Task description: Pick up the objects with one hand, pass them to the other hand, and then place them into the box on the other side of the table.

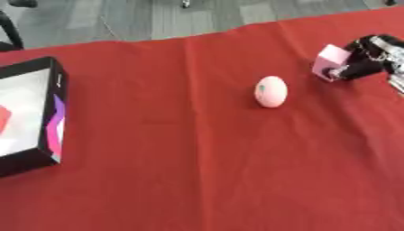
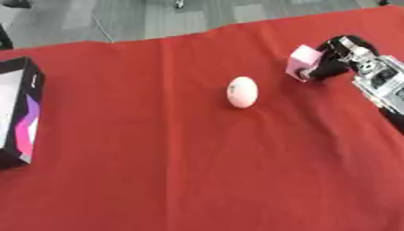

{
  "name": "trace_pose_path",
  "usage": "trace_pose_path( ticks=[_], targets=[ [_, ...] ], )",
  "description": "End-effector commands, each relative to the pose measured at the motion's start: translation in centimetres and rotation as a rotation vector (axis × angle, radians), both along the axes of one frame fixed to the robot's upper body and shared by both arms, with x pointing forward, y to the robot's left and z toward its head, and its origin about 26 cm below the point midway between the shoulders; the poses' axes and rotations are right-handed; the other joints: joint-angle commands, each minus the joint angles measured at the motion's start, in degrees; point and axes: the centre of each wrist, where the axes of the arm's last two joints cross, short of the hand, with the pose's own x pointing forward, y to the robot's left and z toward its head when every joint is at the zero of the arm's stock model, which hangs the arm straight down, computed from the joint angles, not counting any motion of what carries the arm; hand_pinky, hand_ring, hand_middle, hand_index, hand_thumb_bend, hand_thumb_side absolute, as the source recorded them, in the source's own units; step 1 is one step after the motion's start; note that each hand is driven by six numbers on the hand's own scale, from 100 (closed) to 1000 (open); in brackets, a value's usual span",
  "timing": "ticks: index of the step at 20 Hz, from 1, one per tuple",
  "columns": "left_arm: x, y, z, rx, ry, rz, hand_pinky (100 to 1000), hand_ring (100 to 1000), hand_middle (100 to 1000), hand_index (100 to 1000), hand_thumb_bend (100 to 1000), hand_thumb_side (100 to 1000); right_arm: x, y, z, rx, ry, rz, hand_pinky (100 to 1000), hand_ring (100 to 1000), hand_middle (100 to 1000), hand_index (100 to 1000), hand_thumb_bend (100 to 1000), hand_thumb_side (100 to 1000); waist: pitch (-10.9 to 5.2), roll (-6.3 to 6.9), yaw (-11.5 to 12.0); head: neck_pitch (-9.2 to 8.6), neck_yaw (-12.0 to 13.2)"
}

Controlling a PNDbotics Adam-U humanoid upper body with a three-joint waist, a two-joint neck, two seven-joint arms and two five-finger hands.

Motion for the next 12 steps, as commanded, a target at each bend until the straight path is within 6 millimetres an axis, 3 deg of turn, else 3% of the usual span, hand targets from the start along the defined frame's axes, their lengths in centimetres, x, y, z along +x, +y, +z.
trace_pose_path(
  ticks=[1,4,5,7,8,12],
  targets=[
    [-0.24,0.15,0.8,0.009,-0.025,-0.003,812,784,709,763,100,708,-0.14,0.02,0.9,-0.015,-0.026,0.0,724,696,436,524,286,169,-0.27,0.3,0.07,-0.57,0.12],
    [-0.23,0.18,0.72,0.009,-0.021,-0.002,813,784,710,763,100,710,-0.16,0.22,0.86,-0.004,-0.019,0.018,720,702,427,520,330,100,-0.41,0.27,0.04,-0.41,0.13],
    [-0.24,0.19,0.71,0.009,-0.021,-0.002,813,784,710,763,100,709,-0.17,0.27,0.87,0.002,-0.016,0.024,718,711,430,524,302,100,-0.47,0.27,0.02,-0.35,0.15],
    [-0.25,0.2,0.7,0.009,-0.021,-0.002,813,784,710,763,100,709,-0.19,0.33,0.9,0.013,-0.01,0.035,716,715,430,523,129,100,-0.65,0.25,-0.02,-0.28,0.19],
    [-0.25,0.21,0.69,0.01,-0.02,-0.002,813,784,710,763,100,709,-0.2,0.34,0.95,0.016,-0.01,0.036,715,717,430,523,100,100,-0.77,0.24,-0.05,-0.21,0.2],
    [-0.26,0.38,0.46,0.015,-0.012,0.003,813,784,710,763,100,707,-0.25,0.7,1.33,0.018,-0.033,0.037,705,719,428,522,100,100,-1.49,0.22,-0.29,0.41,0.25]
  ],
)
